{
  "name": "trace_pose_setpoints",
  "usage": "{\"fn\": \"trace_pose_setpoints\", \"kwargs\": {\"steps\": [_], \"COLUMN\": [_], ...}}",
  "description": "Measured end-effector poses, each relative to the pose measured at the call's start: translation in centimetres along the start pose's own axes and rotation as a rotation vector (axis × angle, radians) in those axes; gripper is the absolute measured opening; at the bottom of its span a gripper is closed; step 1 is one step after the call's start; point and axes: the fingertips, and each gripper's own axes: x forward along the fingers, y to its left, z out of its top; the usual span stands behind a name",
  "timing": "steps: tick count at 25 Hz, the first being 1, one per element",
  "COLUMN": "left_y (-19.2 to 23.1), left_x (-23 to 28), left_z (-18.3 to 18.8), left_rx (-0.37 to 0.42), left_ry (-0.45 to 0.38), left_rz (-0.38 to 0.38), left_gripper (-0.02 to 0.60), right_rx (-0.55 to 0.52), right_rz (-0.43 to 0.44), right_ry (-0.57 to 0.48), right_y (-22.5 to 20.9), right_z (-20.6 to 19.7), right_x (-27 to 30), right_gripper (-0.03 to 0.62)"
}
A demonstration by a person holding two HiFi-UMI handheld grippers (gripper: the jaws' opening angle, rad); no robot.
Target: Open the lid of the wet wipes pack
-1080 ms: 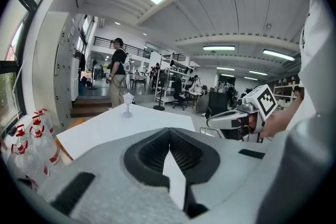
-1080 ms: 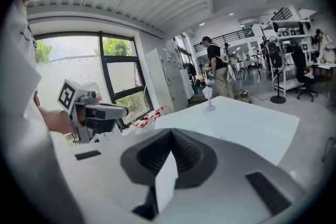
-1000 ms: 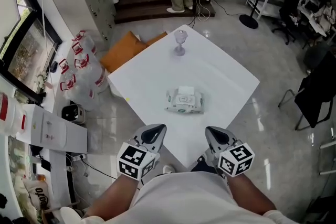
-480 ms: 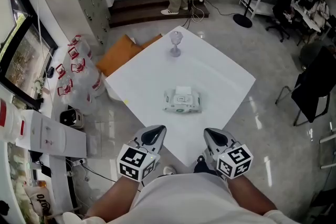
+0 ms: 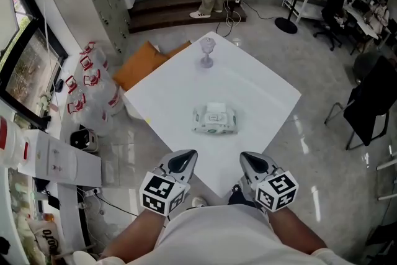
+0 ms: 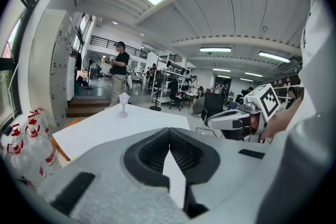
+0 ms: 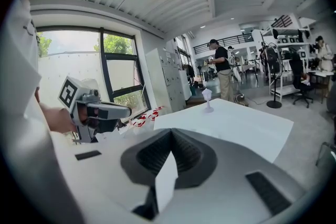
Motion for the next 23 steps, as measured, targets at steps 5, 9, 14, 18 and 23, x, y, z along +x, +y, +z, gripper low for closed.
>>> {"fn": "trace_pose_setpoints", "kwargs": {"steps": [5,9,14,18,23], "left_y": [0.03,0.12,0.04,-0.08,0.04], "left_x": [0.0,0.08,-0.11,-0.12,-0.18], "left_z": [-0.08,-0.12,-0.02,0.04,-0.06], "left_rx": [-0.002,0.0,0.0,-0.001,0.0], "left_ry": [-0.002,-0.001,-0.002,0.0,-0.002], "left_rz": [0.003,0.005,0.007,0.008,0.011], "left_gripper": [0.008,0.008,0.008,0.008,0.008], "right_rx": [-0.005,-0.007,-0.007,-0.008,-0.009], "right_rz": [0.003,0.005,0.006,0.009,0.015], "right_ry": [0.0,0.002,0.003,0.004,0.003], "right_y": [0.08,0.05,0.2,0.25,0.39], "right_z": [-0.06,-0.19,-0.17,-0.1,-0.26], "right_x": [0.03,0.12,0.0,-0.07,0.07], "right_gripper": [0.005,0.005,0.005,0.005,0.005]}}
